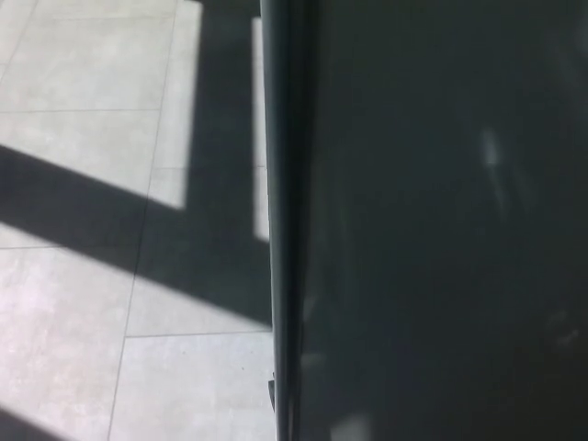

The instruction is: A white board is being place on the right hand side and parallel to the robot and the robot uses its left hand to grab on the leftside of the whiteboard and drag the whiteboard from the right hand side to the left hand side

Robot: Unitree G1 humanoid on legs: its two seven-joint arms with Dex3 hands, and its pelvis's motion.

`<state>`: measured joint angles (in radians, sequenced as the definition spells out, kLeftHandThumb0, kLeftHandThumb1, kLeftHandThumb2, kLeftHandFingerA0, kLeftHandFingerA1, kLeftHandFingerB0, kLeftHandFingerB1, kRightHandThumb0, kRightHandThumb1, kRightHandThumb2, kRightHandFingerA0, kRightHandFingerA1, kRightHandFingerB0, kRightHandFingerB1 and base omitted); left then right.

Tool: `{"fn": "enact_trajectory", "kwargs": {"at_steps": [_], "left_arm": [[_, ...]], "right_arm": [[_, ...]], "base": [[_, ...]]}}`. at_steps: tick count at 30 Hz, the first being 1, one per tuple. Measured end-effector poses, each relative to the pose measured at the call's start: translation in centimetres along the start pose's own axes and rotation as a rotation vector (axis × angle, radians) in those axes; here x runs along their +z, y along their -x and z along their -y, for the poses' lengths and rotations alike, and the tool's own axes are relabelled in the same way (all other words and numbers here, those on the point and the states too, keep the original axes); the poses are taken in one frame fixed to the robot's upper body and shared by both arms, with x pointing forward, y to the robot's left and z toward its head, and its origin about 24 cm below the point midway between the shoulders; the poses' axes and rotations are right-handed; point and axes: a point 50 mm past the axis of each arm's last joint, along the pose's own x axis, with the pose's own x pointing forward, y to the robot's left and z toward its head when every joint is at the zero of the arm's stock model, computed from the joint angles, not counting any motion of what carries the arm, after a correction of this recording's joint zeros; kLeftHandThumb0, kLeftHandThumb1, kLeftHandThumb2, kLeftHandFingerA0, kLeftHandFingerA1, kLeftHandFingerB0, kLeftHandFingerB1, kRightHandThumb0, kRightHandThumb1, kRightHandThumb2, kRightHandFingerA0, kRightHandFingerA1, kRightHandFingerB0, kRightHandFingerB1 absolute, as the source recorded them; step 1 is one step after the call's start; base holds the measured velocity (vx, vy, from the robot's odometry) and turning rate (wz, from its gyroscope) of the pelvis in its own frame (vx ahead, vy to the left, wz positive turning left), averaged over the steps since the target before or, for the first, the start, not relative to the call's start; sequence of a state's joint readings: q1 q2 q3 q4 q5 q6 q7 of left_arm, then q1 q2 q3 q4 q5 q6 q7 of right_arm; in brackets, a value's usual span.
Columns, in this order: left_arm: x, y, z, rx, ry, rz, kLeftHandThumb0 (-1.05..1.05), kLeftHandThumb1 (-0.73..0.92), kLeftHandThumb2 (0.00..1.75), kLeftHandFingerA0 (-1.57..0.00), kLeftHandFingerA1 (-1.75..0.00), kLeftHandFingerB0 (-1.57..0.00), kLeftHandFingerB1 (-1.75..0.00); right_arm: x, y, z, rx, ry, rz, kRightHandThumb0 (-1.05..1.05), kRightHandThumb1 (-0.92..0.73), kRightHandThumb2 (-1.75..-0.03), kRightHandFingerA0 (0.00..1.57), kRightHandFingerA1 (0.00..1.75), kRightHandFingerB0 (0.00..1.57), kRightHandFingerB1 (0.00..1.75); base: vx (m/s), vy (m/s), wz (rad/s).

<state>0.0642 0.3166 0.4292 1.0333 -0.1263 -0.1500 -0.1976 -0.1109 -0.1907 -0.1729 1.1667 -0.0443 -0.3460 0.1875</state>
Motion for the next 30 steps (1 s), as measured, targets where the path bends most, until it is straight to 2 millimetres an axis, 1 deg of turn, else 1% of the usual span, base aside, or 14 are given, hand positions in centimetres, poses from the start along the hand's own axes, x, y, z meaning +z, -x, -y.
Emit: {"fn": "enact_trajectory", "kwargs": {"at_steps": [9, 10, 12, 13, 14, 17, 18, 20, 21, 23, 24, 25, 27, 30], "left_arm": [[2.7, 0.7, 1.0, -0.121, 0.062, 0.212, -0.27, 0.60, 0.58, -0.31, -0.33, -0.33, -0.32], [3.2, 0.8, 1.2, -0.145, 0.058, 0.239, -0.34, 0.55, 0.63, -0.24, -0.36, -0.25, -0.33], [4.7, 0.9, 2.0, -0.209, 0.038, 0.308, -0.37, 0.54, 0.63, -0.21, -0.36, -0.23, -0.33], [5.7, 1.0, 2.5, -0.246, 0.023, 0.349, -0.21, 0.46, 0.95, -0.10, -0.52, -0.09, -0.49], [6.5, 1.2, 3.0, -0.277, 0.012, 0.382, -0.39, 0.53, 0.63, -0.17, -0.36, -0.18, -0.31], [10.1, 1.5, 4.9, -0.396, -0.023, 0.504, -0.43, 0.49, 0.64, -0.16, -0.36, -0.16, -0.32], [11.4, 1.7, 5.5, -0.435, -0.037, 0.544, -0.24, 0.39, 0.91, -0.08, -0.50, -0.06, -0.48], [14.6, 2.2, 6.9, -0.508, -0.082, 0.632, -0.21, 0.42, 0.93, -0.11, -0.51, -0.08, -0.49], [15.7, 2.4, 7.3, -0.531, -0.102, 0.662, -0.36, 0.48, 0.62, -0.22, -0.38, -0.20, -0.32], [17.8, 2.8, 8.4, -0.577, -0.135, 0.718, -0.23, 0.35, 0.88, -0.09, -0.50, -0.06, -0.49], [18.5, 3.0, 8.8, -0.594, -0.148, 0.732, -0.43, 0.43, 0.61, -0.19, -0.37, -0.15, -0.32], [19.6, 3.3, 9.7, -0.626, -0.173, 0.756, -0.25, 0.36, 0.88, -0.02, -0.48, 0.00, -0.46], [21.3, 3.8, 11.0, -0.666, -0.207, 0.788, -0.25, 0.36, 0.88, -0.03, -0.48, 0.00, -0.46], [22.9, 4.3, 12.2, -0.706, -0.251, 0.819, -0.28, 0.28, 0.85, -0.02, -0.48, 0.00, -0.46]], "right_arm": [[0.5, 0.0, -0.1, 0.021, -0.006, 0.059, -0.47, -0.51, -0.89, 0.84, 0.76, 0.61, 0.61], [0.5, -0.1, -0.1, 0.022, -0.007, 0.063, -0.45, -0.62, -0.60, 0.91, 0.65, 0.68, 0.45], [0.6, -0.1, -0.1, 0.024, -0.005, 0.069, -0.50, -0.53, -0.89, 0.86, 0.75, 0.61, 0.60], [0.6, 0.0, -0.1, 0.024, -0.004, 0.073, -0.49, -0.53, -0.89, 0.86, 0.75, 0.62, 0.60], [0.6, 0.0, -0.1, 0.025, -0.002, 0.075, -0.48, -0.51, -0.90, 0.84, 0.75, 0.62, 0.61], [0.6, 0.0, -0.1, 0.024, -0.002, 0.082, -0.46, -0.51, -0.90, 0.84, 0.75, 0.61, 0.61], [0.7, 0.0, -0.1, 0.023, -0.002, 0.084, -0.47, -0.51, -0.90, 0.83, 0.76, 0.60, 0.61], [0.8, 0.0, -0.1, 0.023, -0.004, 0.090, -0.44, -0.63, -0.59, 0.90, 0.67, 0.67, 0.45], [0.8, -0.1, -0.1, 0.023, -0.004, 0.092, -0.44, -0.62, -0.60, 0.90, 0.67, 0.68, 0.45], [0.8, 0.0, -0.1, 0.023, -0.007, 0.094, -0.50, -0.51, -0.88, 0.85, 0.76, 0.62, 0.61], [0.8, 0.0, -0.1, 0.023, -0.009, 0.094, -0.48, -0.51, -0.90, 0.83, 0.76, 0.59, 0.61], [0.8, 0.0, -0.1, 0.024, -0.012, 0.096, -0.48, -0.51, -0.89, 0.84, 0.76, 0.61, 0.61], [0.9, -0.1, -0.1, 0.026, -0.013, 0.101, -0.45, -0.62, -0.60, 0.90, 0.67, 0.67, 0.45], [1.1, -0.1, -0.2, 0.029, -0.009, 0.108, -0.45, -0.63, -0.60, 0.90, 0.67, 0.65, 0.45]], "base": [[0.00, 0.000, 0.00], [0.00, 0.000, 0.00], [0.00, 0.000, 0.00], [0.00, 0.000, 0.00], [0.00, 0.000, 0.00], [0.00, 0.000, 0.00], [0.00, 0.000, 0.00], [0.00, 0.000, 0.00], [0.00, 0.000, 0.00], [0.00, 0.000, 0.00], [0.00, 0.000, 0.00], [0.00, 0.000, 0.00], [0.00, 0.000, 0.00], [0.00, 0.000, 0.00]]}}
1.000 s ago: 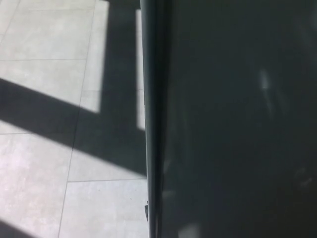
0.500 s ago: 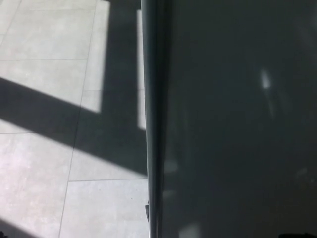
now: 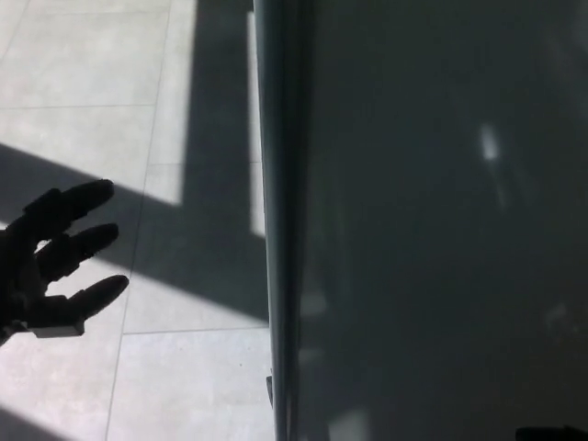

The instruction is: A white board is being place on the right hand side and parallel to the robot and the robot uses its left hand to grab on the leftside of the whiteboard and drag the whiteboard from the right hand side to the left hand side

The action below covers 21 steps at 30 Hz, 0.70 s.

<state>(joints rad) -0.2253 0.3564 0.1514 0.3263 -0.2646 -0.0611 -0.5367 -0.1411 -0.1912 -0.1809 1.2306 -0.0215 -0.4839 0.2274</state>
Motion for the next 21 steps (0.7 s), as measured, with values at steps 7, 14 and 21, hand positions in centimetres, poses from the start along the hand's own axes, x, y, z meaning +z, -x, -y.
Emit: {"fn": "enact_trajectory", "kwargs": {"at_steps": [7, 14, 21], "left_arm": [[3.2, -3.6, 1.7, -0.112, -0.069, 0.047, -0.57, 0.36, 0.71, -0.06, -0.35, -0.05, -0.23], [5.2, -5.8, 2.7, -0.224, -0.081, 0.022, -0.50, 0.29, 0.76, -0.01, -0.33, 0.00, -0.24], [5.7, -6.8, 3.5, -0.314, -0.093, -0.033, -0.70, 0.32, 0.65, -0.05, -0.18, -0.05, -0.14]], "right_arm": [[0.3, -0.1, -0.1, 0.006, 0.005, 0.015, -0.46, -0.63, -0.60, 0.90, 0.67, 0.65, 0.46], [0.4, -0.1, -0.1, 0.014, 0.006, 0.018, -0.47, -0.62, -0.60, 0.90, 0.66, 0.65, 0.45], [0.4, -0.2, -0.1, 0.016, 0.002, 0.022, -0.50, -0.53, -0.90, 0.84, 0.75, 0.59, 0.60]], "base": [[0.00, 0.000, 0.00], [0.00, 0.000, 0.00], [0.00, 0.000, 0.00]]}}
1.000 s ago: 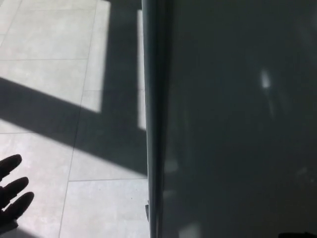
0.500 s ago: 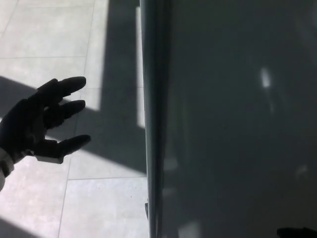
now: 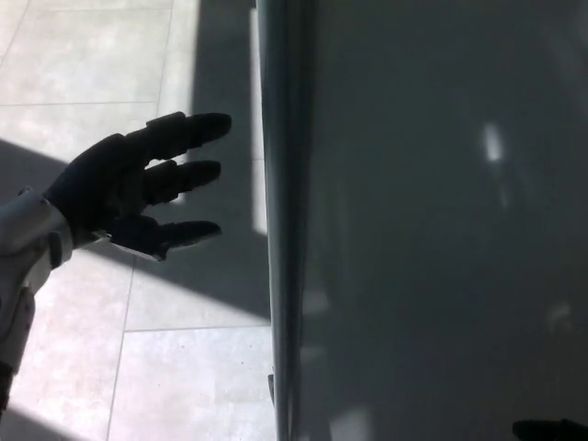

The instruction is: A white board is being place on the right hand side and parallel to the robot and the robot uses its left hand to grab on the leftside of the whiteboard and drag the whiteboard from the right hand side to the left hand side

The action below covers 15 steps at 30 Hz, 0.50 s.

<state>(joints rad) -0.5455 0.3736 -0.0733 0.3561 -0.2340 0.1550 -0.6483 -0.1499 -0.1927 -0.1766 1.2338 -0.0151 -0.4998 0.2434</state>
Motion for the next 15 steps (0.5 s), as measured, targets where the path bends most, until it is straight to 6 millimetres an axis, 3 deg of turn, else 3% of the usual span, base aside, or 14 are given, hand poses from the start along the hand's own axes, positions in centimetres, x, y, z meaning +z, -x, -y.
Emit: {"fn": "enact_trajectory", "kwargs": {"at_steps": [3, 4, 10, 11, 12, 13, 14, 15], "left_arm": [[0.0, -0.3, 0.2, -0.032, 0.007, -0.019, -0.64, 0.28, 0.66, -0.01, -0.23, 0.00, -0.15], [0.0, -0.4, 0.2, -0.042, 0.009, -0.024, -0.54, 0.33, 0.77, 0.00, -0.25, 0.00, -0.18], [0.0, -0.9, 1.0, -0.092, 0.018, -0.029, -0.56, 0.36, 0.76, -0.04, -0.33, -0.03, -0.18], [0.0, -0.9, 1.1, -0.098, 0.019, -0.029, -0.72, 0.45, 0.55, -0.06, -0.28, 0.00, -0.22], [0.0, -1.0, 1.2, -0.105, 0.020, -0.030, -0.72, 0.42, 0.82, -0.01, -0.22, 0.00, -0.08], [-0.1, -1.0, 1.3, -0.110, 0.022, -0.030, -0.74, 0.44, 0.82, 0.00, -0.19, 0.00, -0.06], [-0.1, -1.1, 1.4, -0.116, 0.023, -0.029, -0.76, 0.45, 0.82, 0.00, -0.17, 0.00, -0.05], [-0.2, -1.2, 1.5, -0.125, 0.027, -0.028, -0.76, 0.45, 0.82, 0.00, -0.17, 0.00, -0.05]], "right_arm": [[0.0, 0.0, 0.0, 0.000, -0.001, 0.001, -0.50, -0.52, -0.90, 0.84, 0.75, 0.59, 0.60], [0.0, 0.0, 0.0, 0.000, -0.001, 0.002, -0.50, -0.53, -0.90, 0.84, 0.75, 0.59, 0.60], [0.1, 0.0, 0.1, 0.002, 0.002, 0.003, -0.50, -0.52, -0.90, 0.84, 0.75, 0.58, 0.60], [0.1, 0.0, 0.1, 0.002, 0.002, 0.003, -0.46, -0.62, -0.60, 0.91, 0.65, 0.66, 0.44], [0.1, 0.0, 0.1, 0.002, 0.002, 0.002, -0.45, -0.63, -0.60, 0.91, 0.65, 0.66, 0.45], [0.0, 0.0, 0.1, 0.002, 0.002, 0.002, -0.49, -0.51, -0.90, 0.83, 0.76, 0.60, 0.61], [0.0, 0.0, 0.1, 0.002, 0.002, 0.002, -0.47, -0.62, -0.60, 0.90, 0.67, 0.66, 0.46], [0.1, 0.0, 0.1, 0.002, 0.002, 0.003, -0.47, -0.62, -0.60, 0.90, 0.67, 0.66, 0.46]], "base": [[0.00, 0.000, 0.00], [0.00, 0.000, 0.00], [0.00, 0.000, 0.00], [0.00, 0.000, 0.00], [0.00, 0.000, 0.00], [0.00, 0.000, 0.00], [0.00, 0.000, 0.00], [0.00, 0.000, 0.00]]}}
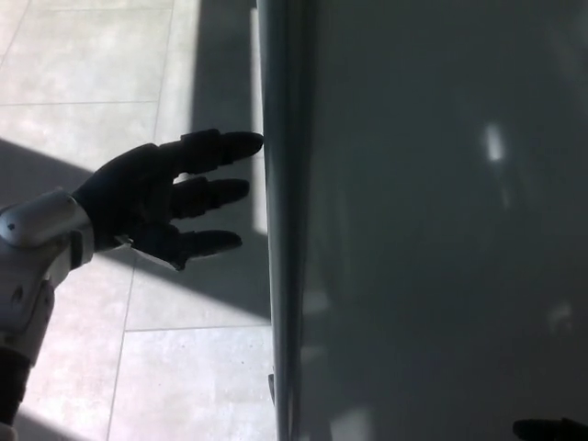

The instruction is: A white board is being place on the right hand side and parallel to the robot and the robot uses its left hand to grab on the leftside of the whiteboard and drag the whiteboard from the right hand side to the left hand side

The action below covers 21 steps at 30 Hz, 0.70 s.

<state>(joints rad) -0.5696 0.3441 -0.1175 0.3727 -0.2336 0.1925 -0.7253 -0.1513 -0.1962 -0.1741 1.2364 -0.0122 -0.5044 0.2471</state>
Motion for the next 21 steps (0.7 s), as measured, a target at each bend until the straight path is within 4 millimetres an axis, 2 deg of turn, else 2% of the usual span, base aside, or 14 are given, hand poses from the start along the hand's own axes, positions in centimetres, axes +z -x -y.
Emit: {"fn": "enact_trajectory", "kwargs": {"at_steps": [1, 2, 7, 8, 9, 10, 11, 12, 13, 15, 16, 17, 21], "left_arm": [[-0.1, -0.1, 0.2, -0.008, 0.002, 0.000, -0.78, 0.46, 0.83, 0.00, -0.17, 0.00, -0.05], [-0.1, -0.3, 0.3, -0.016, 0.003, -0.002, -0.76, 0.45, 0.83, 0.00, -0.19, 0.00, -0.07], [-0.1, -1.3, 1.1, -0.042, -0.020, -0.013, -0.73, 0.44, 0.83, -0.02, -0.24, -0.02, -0.09], [-0.1, -1.4, 1.2, -0.044, -0.022, -0.014, -0.72, 0.42, 0.82, -0.02, -0.24, -0.01, -0.09], [-0.1, -1.6, 1.3, -0.046, -0.023, -0.015, -0.68, 0.39, 0.81, -0.01, -0.26, 0.00, -0.11], [-0.1, -1.8, 1.5, -0.049, -0.023, -0.016, -0.74, 0.47, 0.57, -0.03, -0.27, 0.00, -0.15], [-0.1, -2.0, 1.8, -0.052, -0.020, -0.014, -0.70, 0.38, 0.75, -0.05, -0.26, 0.00, -0.07], [-0.2, -2.3, 2.0, -0.056, -0.017, -0.013, -0.70, 0.38, 0.75, -0.05, -0.26, 0.00, -0.07], [-0.2, -2.4, 2.1, -0.060, -0.015, -0.014, -0.77, 0.46, 0.59, -0.03, -0.27, 0.00, -0.14], [-0.3, -2.8, 2.5, -0.067, -0.013, -0.015, -0.75, 0.48, 0.58, -0.03, -0.27, 0.00, -0.11], [-0.2, -3.0, 2.7, -0.071, -0.012, -0.015, -0.71, 0.40, 0.77, -0.06, -0.29, 0.00, -0.07], [-0.3, -3.2, 2.8, -0.074, -0.011, -0.017, -0.68, 0.40, 0.81, -0.01, -0.29, 0.00, -0.09], [-0.3, -3.8, 2.9, -0.077, -0.017, -0.030, -0.67, 0.41, 0.80, -0.01, -0.26, 0.00, -0.09]], "right_arm": [[0.0, 0.0, 0.0, 0.000, 0.001, 0.001, -0.48, -0.62, -0.60, 0.91, 0.67, 0.65, 0.45], [0.0, 0.0, 0.0, 0.000, 0.001, 0.002, -0.49, -0.52, -0.90, 0.84, 0.75, 0.59, 0.61], [0.0, 0.0, 0.0, 0.002, 0.003, 0.004, -0.51, -0.52, -0.90, 0.84, 0.74, 0.58, 0.60], [0.0, 0.0, 0.0, 0.002, 0.003, 0.004, -0.47, -0.63, -0.60, 0.90, 0.66, 0.64, 0.45], [0.0, 0.0, 0.0, 0.002, 0.004, 0.004, -0.47, -0.63, -0.60, 0.90, 0.66, 0.63, 0.45], [0.0, 0.0, 0.0, 0.002, 0.004, 0.004, -0.50, -0.52, -0.90, 0.84, 0.74, 0.58, 0.60], [0.0, 0.0, 0.0, 0.003, 0.005, 0.004, -0.49, -0.52, -0.90, 0.84, 0.74, 0.58, 0.60], [0.0, 0.0, 0.0, 0.004, 0.005, 0.004, -0.49, -0.52, -0.90, 0.84, 0.74, 0.58, 0.60], [0.1, 0.0, 0.0, 0.004, 0.006, 0.004, -0.51, -0.52, -0.90, 0.84, 0.74, 0.58, 0.60], [0.1, 0.0, 0.0, 0.005, 0.008, 0.004, -0.50, -0.52, -0.91, 0.84, 0.74, 0.59, 0.60], [0.1, 0.0, 0.0, 0.006, 0.008, 0.003, -0.49, -0.52, -0.90, 0.84, 0.74, 0.59, 0.60], [0.1, 0.0, 0.0, 0.006, 0.008, 0.002, -0.46, -0.51, -0.91, 0.83, 0.75, 0.58, 0.61], [0.1, 0.0, 0.0, 0.004, 0.005, 0.004, -0.44, -0.50, -0.91, 0.83, 0.77, 0.57, 0.61]], "base": [[0.00, 0.000, 0.00], [0.00, 0.000, 0.00], [0.00, 0.000, 0.00], [0.00, 0.000, 0.00], [0.00, 0.000, 0.00], [0.00, 0.000, 0.00], [0.00, 0.000, 0.00], [0.00, 0.000, 0.00], [0.00, 0.000, 0.00], [0.00, 0.000, 0.00], [0.00, 0.000, 0.00], [0.00, 0.000, 0.00], [0.00, 0.000, 0.00]]}}
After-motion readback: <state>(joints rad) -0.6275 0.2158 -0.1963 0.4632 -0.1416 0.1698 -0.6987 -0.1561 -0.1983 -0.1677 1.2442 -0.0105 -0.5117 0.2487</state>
